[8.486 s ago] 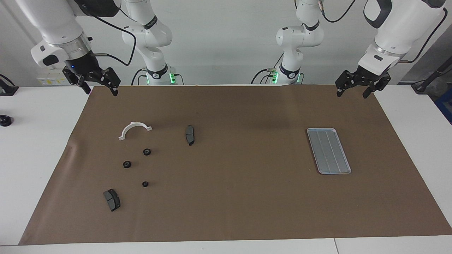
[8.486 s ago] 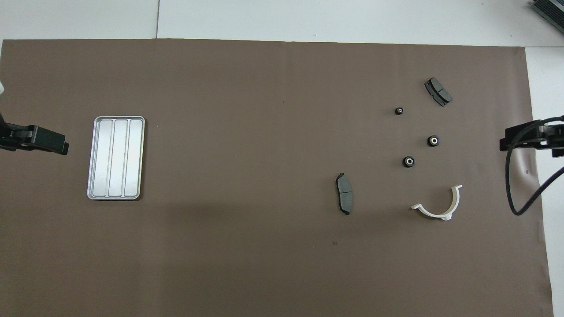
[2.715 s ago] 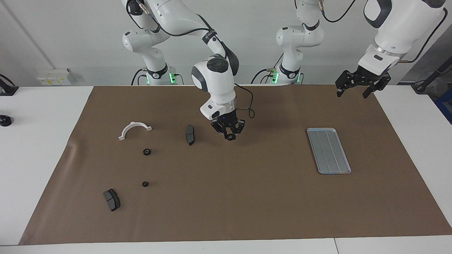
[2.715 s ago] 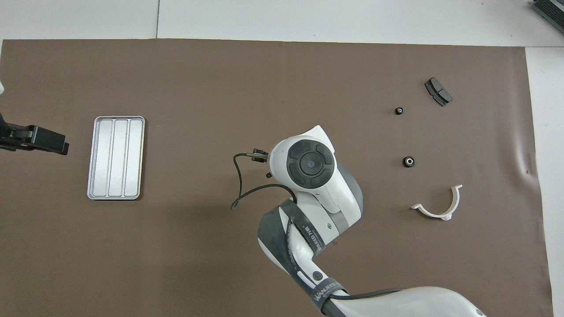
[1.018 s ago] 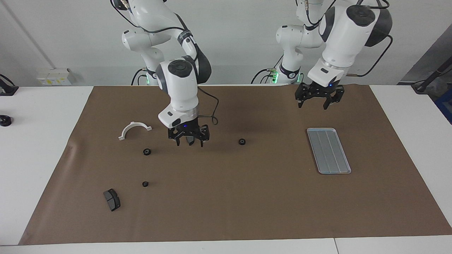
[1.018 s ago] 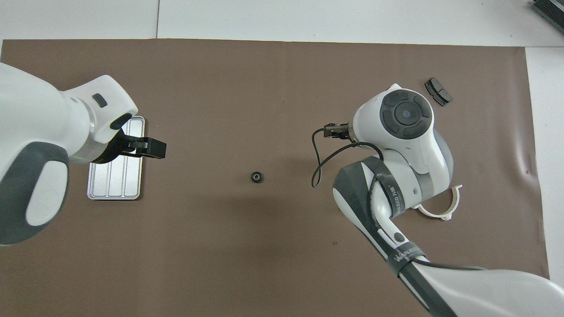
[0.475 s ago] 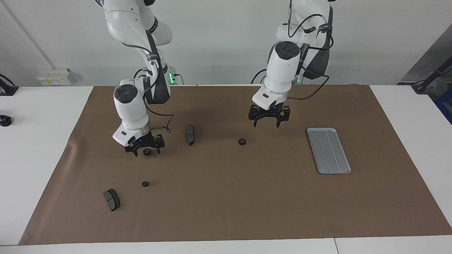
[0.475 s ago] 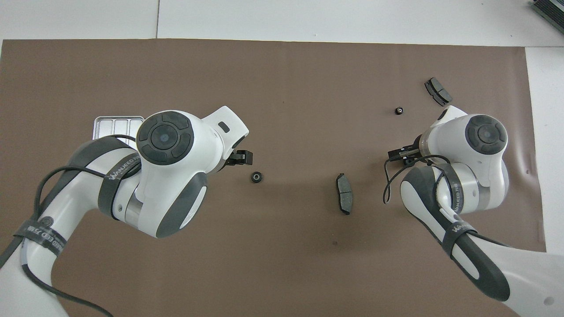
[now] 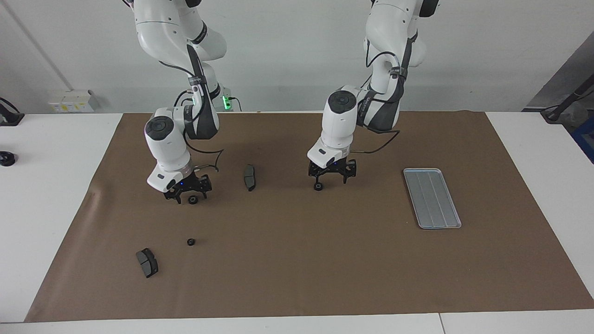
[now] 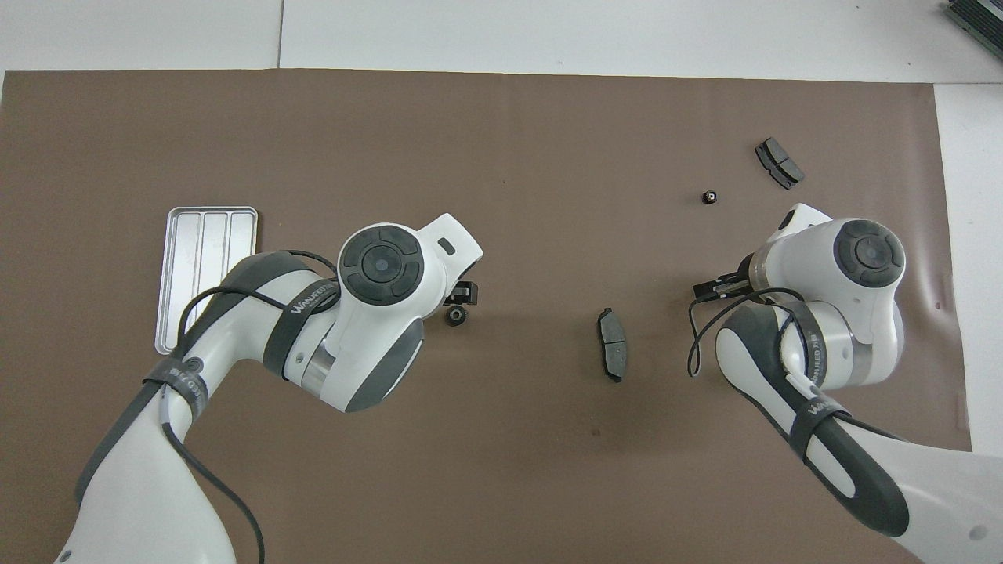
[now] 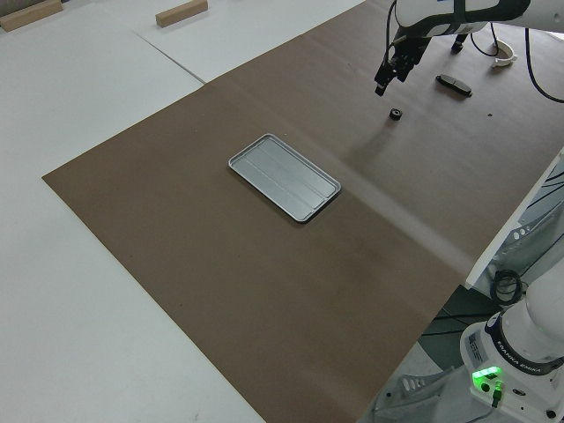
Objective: Pick bearing gear from pile to tray
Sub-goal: 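Grasp the gear with the left gripper while the right gripper grasps another gear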
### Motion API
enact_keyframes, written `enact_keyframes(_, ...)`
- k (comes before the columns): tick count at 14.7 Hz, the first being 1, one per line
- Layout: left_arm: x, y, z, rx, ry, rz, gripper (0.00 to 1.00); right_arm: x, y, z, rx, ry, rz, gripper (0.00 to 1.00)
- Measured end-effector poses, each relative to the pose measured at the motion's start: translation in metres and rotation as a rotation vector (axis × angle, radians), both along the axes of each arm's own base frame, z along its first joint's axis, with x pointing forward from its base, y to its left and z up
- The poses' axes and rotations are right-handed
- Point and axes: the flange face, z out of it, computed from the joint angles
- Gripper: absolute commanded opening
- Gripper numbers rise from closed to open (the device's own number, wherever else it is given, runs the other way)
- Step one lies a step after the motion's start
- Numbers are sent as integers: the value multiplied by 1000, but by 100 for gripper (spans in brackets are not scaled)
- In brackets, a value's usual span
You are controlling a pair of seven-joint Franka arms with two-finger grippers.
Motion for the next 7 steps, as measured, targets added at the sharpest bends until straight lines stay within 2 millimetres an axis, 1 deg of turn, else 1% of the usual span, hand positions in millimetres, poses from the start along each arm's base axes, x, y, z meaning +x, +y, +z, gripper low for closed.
enact_keyframes(3, -4, -15, -27, -6, -2, 4, 100, 0, 0, -1, 2, -5, -1, 50)
enact_keyframes(5, -4, -18, -35, -11, -7, 5, 100, -1, 0, -2, 3, -8, -1, 48)
enact_keyframes(6, -4, -18, -36, -13, -9, 5, 100, -2, 0, -2, 4, -9, -2, 41)
enact_keyframes(7, -4, -18, -36, -14, -10, 5, 97, -2, 0, -2, 4, -10, -2, 30)
